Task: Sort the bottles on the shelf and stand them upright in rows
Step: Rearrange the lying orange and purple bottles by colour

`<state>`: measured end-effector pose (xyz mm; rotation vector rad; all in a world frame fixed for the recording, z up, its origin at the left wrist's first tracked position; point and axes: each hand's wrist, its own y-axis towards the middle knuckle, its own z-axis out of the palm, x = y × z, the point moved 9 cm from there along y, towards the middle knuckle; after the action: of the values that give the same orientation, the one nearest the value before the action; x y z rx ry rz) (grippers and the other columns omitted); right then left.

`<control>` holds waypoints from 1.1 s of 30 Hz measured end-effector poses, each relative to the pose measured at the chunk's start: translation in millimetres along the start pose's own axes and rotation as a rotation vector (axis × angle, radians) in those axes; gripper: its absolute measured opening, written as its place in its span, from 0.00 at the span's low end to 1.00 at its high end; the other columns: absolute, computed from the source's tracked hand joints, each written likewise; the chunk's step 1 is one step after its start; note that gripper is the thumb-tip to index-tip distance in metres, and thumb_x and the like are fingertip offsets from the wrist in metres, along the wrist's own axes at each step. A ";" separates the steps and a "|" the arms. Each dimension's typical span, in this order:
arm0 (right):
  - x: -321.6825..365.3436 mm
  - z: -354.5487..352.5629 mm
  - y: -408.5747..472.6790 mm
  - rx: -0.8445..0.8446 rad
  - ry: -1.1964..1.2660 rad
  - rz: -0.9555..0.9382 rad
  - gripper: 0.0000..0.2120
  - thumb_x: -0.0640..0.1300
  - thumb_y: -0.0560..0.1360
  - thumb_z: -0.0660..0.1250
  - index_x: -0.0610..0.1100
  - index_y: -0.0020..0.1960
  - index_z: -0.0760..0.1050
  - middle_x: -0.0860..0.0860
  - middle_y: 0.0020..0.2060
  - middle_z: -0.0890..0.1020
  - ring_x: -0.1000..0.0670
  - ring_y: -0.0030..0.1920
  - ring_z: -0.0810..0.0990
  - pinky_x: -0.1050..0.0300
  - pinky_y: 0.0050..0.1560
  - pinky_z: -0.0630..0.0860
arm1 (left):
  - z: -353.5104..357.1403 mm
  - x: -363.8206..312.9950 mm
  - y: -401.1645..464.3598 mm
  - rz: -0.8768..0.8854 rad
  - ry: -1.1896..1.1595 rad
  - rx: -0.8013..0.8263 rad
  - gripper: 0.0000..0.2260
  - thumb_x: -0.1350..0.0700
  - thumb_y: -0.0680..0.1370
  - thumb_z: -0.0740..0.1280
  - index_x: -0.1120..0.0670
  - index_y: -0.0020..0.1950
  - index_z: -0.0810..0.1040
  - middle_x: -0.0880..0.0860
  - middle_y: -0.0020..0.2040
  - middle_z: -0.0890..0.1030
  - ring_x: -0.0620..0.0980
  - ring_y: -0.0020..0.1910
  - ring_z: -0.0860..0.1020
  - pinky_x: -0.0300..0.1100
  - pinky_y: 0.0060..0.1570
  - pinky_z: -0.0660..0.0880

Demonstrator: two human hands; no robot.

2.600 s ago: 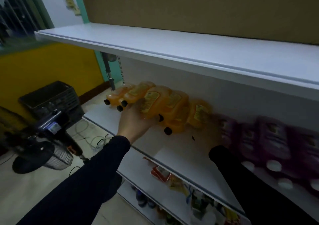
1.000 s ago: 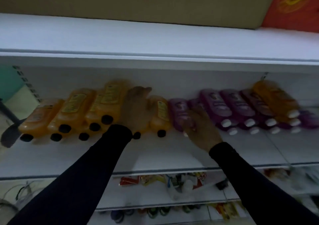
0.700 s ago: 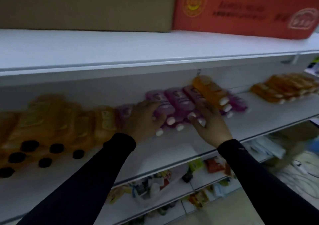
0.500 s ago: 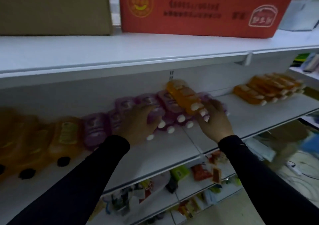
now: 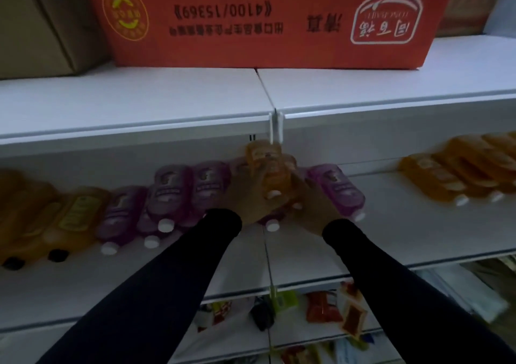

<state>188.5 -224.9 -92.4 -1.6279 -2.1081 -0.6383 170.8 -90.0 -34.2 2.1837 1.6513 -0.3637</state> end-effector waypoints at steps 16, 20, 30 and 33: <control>-17.2 -12.6 4.7 -0.076 0.079 0.007 0.41 0.57 0.67 0.74 0.53 0.74 0.60 0.41 0.71 0.62 0.40 0.70 0.64 0.50 0.71 0.64 | -27.4 9.2 -4.3 -0.091 0.029 -0.205 0.27 0.45 0.73 0.71 0.43 0.69 0.67 0.56 0.65 0.75 0.60 0.63 0.72 0.51 0.61 0.68; -29.1 -22.6 2.2 -0.100 0.045 0.066 0.41 0.62 0.66 0.73 0.54 0.74 0.61 0.44 0.69 0.68 0.43 0.67 0.68 0.55 0.66 0.64 | -26.9 14.0 -5.0 -0.105 -0.024 -0.257 0.28 0.46 0.72 0.72 0.50 0.70 0.70 0.55 0.64 0.76 0.59 0.61 0.74 0.47 0.60 0.69; -83.3 -131.5 -86.2 -0.484 -0.018 0.220 0.35 0.52 0.65 0.78 0.47 0.69 0.71 0.42 0.58 0.77 0.44 0.57 0.77 0.64 0.57 0.67 | -1.9 -52.7 30.2 0.097 -0.359 -0.295 0.24 0.47 0.68 0.74 0.50 0.62 0.78 0.55 0.50 0.83 0.53 0.48 0.81 0.48 0.50 0.76; -111.4 -168.9 -119.2 -0.589 -0.051 0.257 0.36 0.58 0.65 0.76 0.50 0.69 0.70 0.45 0.64 0.75 0.49 0.62 0.73 0.64 0.58 0.68 | 17.9 -98.8 45.4 0.175 -0.461 -0.253 0.23 0.45 0.68 0.74 0.49 0.62 0.78 0.55 0.49 0.83 0.52 0.48 0.82 0.47 0.49 0.77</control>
<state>105.9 -436.0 -31.1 -2.1908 -1.7897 -1.2172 187.3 -194.1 -2.1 1.8634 1.1785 -0.5292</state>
